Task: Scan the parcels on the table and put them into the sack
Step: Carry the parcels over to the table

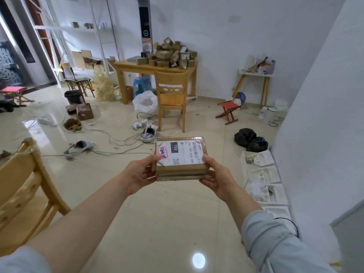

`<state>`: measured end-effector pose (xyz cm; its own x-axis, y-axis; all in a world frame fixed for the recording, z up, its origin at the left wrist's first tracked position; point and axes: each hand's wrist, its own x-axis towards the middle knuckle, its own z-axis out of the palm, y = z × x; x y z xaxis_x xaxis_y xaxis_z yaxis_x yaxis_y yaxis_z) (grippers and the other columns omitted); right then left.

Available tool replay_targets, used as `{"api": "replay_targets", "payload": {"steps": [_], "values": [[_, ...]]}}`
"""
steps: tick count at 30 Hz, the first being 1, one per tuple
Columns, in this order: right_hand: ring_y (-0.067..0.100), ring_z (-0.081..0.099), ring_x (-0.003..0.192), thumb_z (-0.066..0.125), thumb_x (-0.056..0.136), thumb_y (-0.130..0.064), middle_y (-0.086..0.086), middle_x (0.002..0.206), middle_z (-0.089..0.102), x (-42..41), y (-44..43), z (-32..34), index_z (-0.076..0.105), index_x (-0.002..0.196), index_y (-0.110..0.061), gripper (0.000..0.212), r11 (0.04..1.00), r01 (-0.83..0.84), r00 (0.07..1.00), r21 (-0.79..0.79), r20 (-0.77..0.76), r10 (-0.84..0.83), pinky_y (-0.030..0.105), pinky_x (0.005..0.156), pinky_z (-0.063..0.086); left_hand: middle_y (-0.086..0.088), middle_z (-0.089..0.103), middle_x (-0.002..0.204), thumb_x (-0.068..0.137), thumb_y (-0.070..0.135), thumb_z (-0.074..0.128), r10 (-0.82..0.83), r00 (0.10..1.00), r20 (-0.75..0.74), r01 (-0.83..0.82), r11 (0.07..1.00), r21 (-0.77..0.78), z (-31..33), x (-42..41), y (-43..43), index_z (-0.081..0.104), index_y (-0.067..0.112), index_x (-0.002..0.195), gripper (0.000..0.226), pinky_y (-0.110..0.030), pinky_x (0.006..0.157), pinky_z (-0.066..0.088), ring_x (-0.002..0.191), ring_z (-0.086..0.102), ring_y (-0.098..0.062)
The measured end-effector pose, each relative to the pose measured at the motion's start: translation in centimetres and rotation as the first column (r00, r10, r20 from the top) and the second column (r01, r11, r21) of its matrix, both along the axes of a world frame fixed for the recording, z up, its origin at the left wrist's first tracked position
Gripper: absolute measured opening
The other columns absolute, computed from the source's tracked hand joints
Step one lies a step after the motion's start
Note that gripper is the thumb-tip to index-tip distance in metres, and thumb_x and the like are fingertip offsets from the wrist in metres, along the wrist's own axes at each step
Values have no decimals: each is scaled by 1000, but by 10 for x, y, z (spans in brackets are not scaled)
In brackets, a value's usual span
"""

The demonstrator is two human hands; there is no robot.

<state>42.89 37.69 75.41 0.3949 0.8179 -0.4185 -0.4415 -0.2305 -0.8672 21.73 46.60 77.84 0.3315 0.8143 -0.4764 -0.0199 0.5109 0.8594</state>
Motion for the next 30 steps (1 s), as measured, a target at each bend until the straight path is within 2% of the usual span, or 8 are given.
{"api": "replay_targets", "payload": {"steps": [6,9,16,21,25,27,30], "values": [[25,65,83,72,80,-37,14,101,69,70,124,-9,66,105,-9,38,999,43,999,-15,-1,-43,33,75,56,-13,68,99,80,28,73,-65,998,3,65,998,0,-15,73,133,67,6,106,35,-33,70,54,86,63,-23],[22,64,75,72,80,-37,12,91,69,109,196,-2,66,104,-9,37,998,63,998,-25,-2,-63,31,71,55,-13,67,99,81,29,73,-99,995,15,99,995,-2,-12,114,211,67,7,103,31,-33,74,55,85,62,-23],[18,64,74,70,81,-35,11,89,69,207,335,17,66,106,-10,35,994,109,994,0,-4,-109,30,74,54,-11,67,90,81,30,73,-154,987,41,155,988,-1,5,217,362,67,9,101,30,-35,80,55,82,63,-23],[19,63,70,69,83,-33,9,78,68,281,431,11,65,99,-10,28,989,150,989,-5,16,-150,31,71,54,-14,68,100,82,31,72,-158,987,30,158,987,1,0,297,458,65,9,99,30,-35,82,55,90,65,-25],[22,64,76,69,83,-33,12,85,69,345,505,3,65,100,-10,30,991,131,991,-2,23,-131,34,79,54,-15,68,99,83,29,72,-130,991,40,129,992,12,-5,361,527,64,8,100,28,-40,92,53,93,64,-27],[21,65,76,70,82,-34,12,87,69,382,544,3,65,101,-9,32,994,113,993,10,19,-113,33,77,55,-15,69,98,82,29,73,-114,993,38,113,993,12,-5,396,562,64,7,101,30,-39,90,53,92,65,-27],[17,63,67,70,82,-36,9,80,70,438,606,7,67,101,-10,32,997,72,997,7,27,-72,32,76,55,-11,72,89,80,30,74,-90,996,25,90,996,17,-1,447,617,65,8,101,32,-35,78,55,89,66,-24]]}}
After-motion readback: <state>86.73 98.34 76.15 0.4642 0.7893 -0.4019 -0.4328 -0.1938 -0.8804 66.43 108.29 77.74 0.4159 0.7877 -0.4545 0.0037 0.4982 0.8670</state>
